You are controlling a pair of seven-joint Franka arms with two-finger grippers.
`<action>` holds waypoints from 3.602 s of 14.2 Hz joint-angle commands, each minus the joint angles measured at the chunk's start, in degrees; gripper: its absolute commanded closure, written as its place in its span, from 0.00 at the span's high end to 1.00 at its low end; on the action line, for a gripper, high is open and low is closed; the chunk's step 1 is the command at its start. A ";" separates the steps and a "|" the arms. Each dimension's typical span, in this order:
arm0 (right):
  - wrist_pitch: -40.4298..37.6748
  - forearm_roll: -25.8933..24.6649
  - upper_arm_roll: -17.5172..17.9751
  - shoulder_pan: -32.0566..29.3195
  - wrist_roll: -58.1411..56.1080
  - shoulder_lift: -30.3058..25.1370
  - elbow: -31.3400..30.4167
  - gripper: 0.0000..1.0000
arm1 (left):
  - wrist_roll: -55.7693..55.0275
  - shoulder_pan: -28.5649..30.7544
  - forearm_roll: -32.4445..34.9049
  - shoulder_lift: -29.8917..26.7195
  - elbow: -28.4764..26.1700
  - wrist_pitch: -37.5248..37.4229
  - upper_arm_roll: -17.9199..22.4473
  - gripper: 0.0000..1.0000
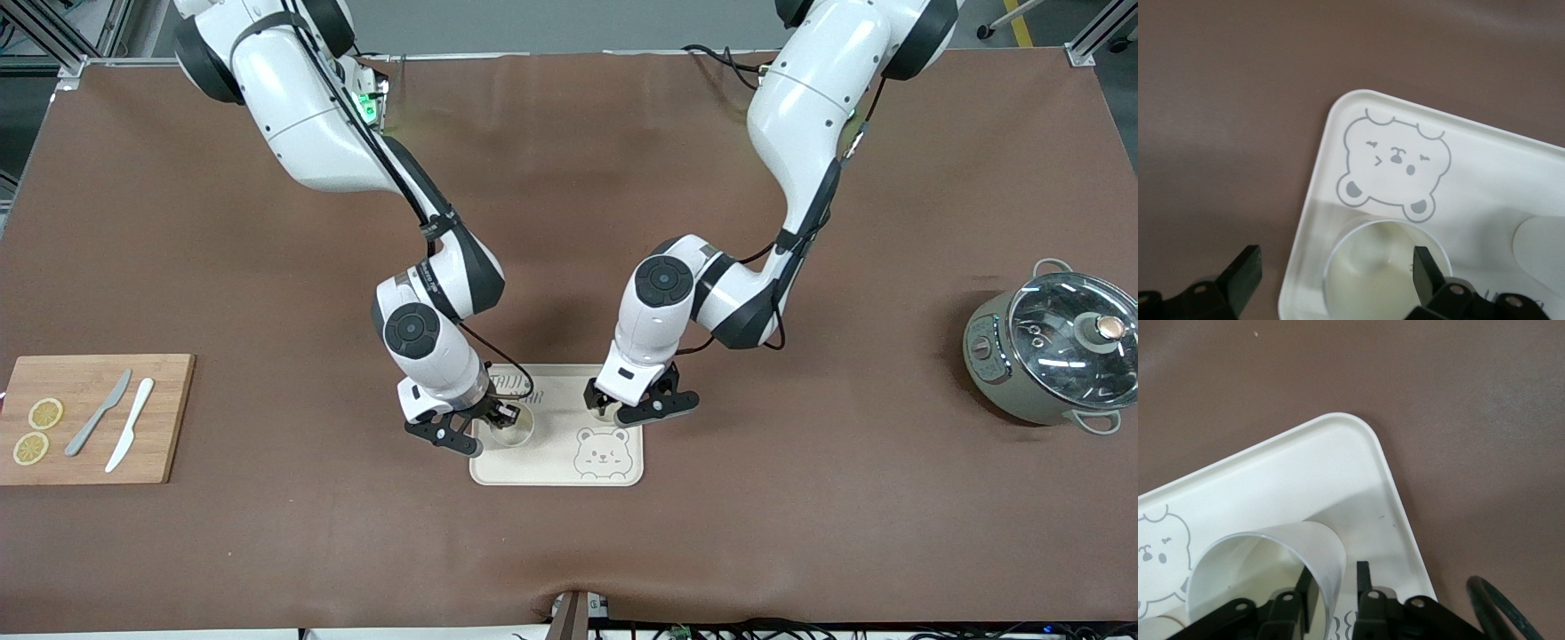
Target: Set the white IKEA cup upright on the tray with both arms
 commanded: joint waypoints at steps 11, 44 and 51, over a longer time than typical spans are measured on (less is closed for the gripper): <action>-35.81 -0.80 -0.50 -3.24 -2.40 -23.32 1.48 1.00 | 42.81 21.78 -8.24 -15.38 -0.99 -19.28 -0.67 1.00; -44.23 -0.01 -0.15 -30.06 -42.51 -43.23 -7.57 1.00 | 58.50 27.87 -12.28 -43.86 -7.58 -47.66 2.93 1.00; -42.56 0.08 -0.15 -29.97 -42.59 -42.96 -7.75 1.00 | 58.50 28.48 -12.63 -42.63 -7.58 -46.79 2.58 1.00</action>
